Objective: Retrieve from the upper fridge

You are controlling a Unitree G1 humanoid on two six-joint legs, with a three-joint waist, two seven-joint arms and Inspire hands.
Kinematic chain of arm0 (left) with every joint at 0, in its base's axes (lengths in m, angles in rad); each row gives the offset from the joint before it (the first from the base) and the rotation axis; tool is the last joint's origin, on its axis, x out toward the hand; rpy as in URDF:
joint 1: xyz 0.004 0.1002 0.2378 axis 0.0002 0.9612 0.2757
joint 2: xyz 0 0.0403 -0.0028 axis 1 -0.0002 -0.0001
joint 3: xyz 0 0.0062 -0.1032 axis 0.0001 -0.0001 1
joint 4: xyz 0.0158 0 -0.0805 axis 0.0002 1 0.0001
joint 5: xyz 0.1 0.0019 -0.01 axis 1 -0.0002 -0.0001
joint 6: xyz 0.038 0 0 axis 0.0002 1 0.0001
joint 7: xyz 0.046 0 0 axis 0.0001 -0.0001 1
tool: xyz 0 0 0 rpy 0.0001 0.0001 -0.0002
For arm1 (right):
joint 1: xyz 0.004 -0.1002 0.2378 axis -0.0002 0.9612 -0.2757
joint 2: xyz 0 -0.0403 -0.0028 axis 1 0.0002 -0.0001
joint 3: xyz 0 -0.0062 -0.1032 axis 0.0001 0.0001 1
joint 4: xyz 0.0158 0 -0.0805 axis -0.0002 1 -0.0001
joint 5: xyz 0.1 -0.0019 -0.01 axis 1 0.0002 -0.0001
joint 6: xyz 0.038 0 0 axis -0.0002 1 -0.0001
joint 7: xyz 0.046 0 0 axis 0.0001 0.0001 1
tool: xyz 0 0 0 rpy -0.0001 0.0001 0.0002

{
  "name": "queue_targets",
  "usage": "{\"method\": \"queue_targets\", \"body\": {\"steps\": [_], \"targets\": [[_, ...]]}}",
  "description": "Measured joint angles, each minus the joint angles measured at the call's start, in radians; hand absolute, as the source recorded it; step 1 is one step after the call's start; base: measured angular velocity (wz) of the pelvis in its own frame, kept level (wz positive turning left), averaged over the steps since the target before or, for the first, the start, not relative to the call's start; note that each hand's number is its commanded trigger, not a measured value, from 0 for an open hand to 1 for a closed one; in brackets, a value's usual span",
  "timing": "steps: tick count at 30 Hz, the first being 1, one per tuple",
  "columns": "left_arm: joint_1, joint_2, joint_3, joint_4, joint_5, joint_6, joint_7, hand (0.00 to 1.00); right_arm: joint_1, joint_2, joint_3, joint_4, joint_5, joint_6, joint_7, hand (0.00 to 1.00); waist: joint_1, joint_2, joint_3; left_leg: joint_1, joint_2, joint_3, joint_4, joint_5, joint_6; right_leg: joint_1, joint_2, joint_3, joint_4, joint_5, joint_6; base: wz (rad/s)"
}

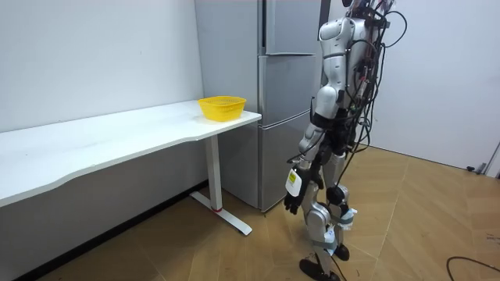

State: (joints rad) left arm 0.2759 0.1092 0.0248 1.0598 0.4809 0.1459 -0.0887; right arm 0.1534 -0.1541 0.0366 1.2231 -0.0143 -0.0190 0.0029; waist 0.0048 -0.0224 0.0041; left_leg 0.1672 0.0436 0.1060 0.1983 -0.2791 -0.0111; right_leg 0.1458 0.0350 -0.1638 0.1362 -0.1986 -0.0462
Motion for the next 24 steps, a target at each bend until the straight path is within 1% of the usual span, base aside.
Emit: {"method": "queue_targets", "body": {"steps": [4,8,9,12,16,17,18,20,22,23,24], "targets": [[0.0,-0.001,0.003,0.011,-0.049,-0.001,0.014,0.0,-0.009,0.003,0.0,0.03,0.0,0.002,-0.013,0.0,0.001,0.0,0.0001,0.002,0.0,0.0,0.0,0.0,0.0,-0.001,-0.001,0.001,0.003,0.0,0.0,0.0],[0.001,-0.002,0.022,0.021,-0.065,-0.003,0.021,0.0,-0.012,0.007,0.0,0.053,0.0,0.022,-0.027,0.0,0.006,-0.001,0.0004,0.004,0.0,0.0,0.0,0.0,0.0,0.001,-0.001,0.0,0.006,0.0,0.0,0.0],[0.003,-0.003,0.029,0.021,-0.085,-0.003,0.024,0.0,-0.011,0.008,0.0,0.054,0.0,0.024,-0.027,0.0,0.005,-0.001,0.0005,0.004,0.0,0.0,0.0,0.0,0.0,0.003,-0.002,-0.001,0.006,0.0,0.0,0.0],[0.011,0.002,0.054,0.025,-0.256,-0.001,0.061,0.0,-0.011,0.008,-0.002,0.057,-0.001,0.043,-0.027,0.0,0.003,-0.001,0.0009,0.015,-0.001,-0.003,0.0,0.0,0.0,0.015,-0.003,-0.001,0.004,-0.003,0.002,0.0],[0.019,0.007,0.076,0.025,-0.395,0.008,0.093,0.0,-0.016,0.006,-0.016,0.067,-0.017,0.046,-0.028,0.0,0.003,0.005,-0.0003,0.015,-0.003,-0.004,0.003,0.0,0.0,0.014,-0.005,-0.007,0.006,-0.003,0.003,0.03],[0.019,0.01,0.088,0.025,-0.44,0.013,0.116,0.0,-0.016,0.006,-0.021,0.065,-0.025,0.052,-0.03,0.0,0.003,0.006,0.0016,0.015,-0.003,-0.005,0.004,0.0,0.0,0.014,-0.006,-0.01,0.007,-0.003,0.003,0.04],[0.019,0.012,0.094,0.024,-0.46,0.016,0.128,0.0,-0.017,0.007,-0.022,0.065,-0.033,0.055,-0.034,0.0,0.004,0.009,0.0013,0.014,-0.003,-0.007,0.005,0.0,0.0,0.014,-0.006,-0.01,0.008,-0.003,0.003,0.0],[0.019,0.02,0.099,0.024,-0.535,0.017,0.164,0.0,-0.018,0.006,-0.023,0.065,-0.073,0.056,-0.036,0.0,0.004,0.011,0.0068,0.012,-0.002,-0.012,0.008,0.0,0.0,0.011,-0.006,-0.011,0.013,-0.003,0.002,0.0],[0.019,0.021,0.111,0.025,-0.591,0.017,0.195,0.0,-0.017,0.007,-0.028,0.065,-0.089,0.056,-0.036,0.0,0.004,0.011,0.0114,0.012,-0.003,-0.015,0.009,0.0,0.0,0.011,-0.008,-0.018,0.013,-0.003,0.002,0.05],[0.019,0.021,0.139,0.013,-0.638,0.017,0.225,0.0,-0.015,0.007,-0.03,0.065,-0.102,0.056,-0.036,0.0,0.005,0.011,0.0126,0.011,-0.003,-0.018,0.009,0.0,0.0,0.01,-0.009,-0.02,0.014,-0.003,0.002,0.14],[0.016,0.02,0.2,-0.039,-0.753,0.006,0.265,0.0,-0.011,0.007,-0.03,0.065,-0.109,0.059,-0.036,0.0,0.011,0.009,0.0137,0.009,-0.004,-0.026,0.009,0.0,0.0,0.01,-0.01,-0.029,0.015,-0.004,0.002,0.14]]}}
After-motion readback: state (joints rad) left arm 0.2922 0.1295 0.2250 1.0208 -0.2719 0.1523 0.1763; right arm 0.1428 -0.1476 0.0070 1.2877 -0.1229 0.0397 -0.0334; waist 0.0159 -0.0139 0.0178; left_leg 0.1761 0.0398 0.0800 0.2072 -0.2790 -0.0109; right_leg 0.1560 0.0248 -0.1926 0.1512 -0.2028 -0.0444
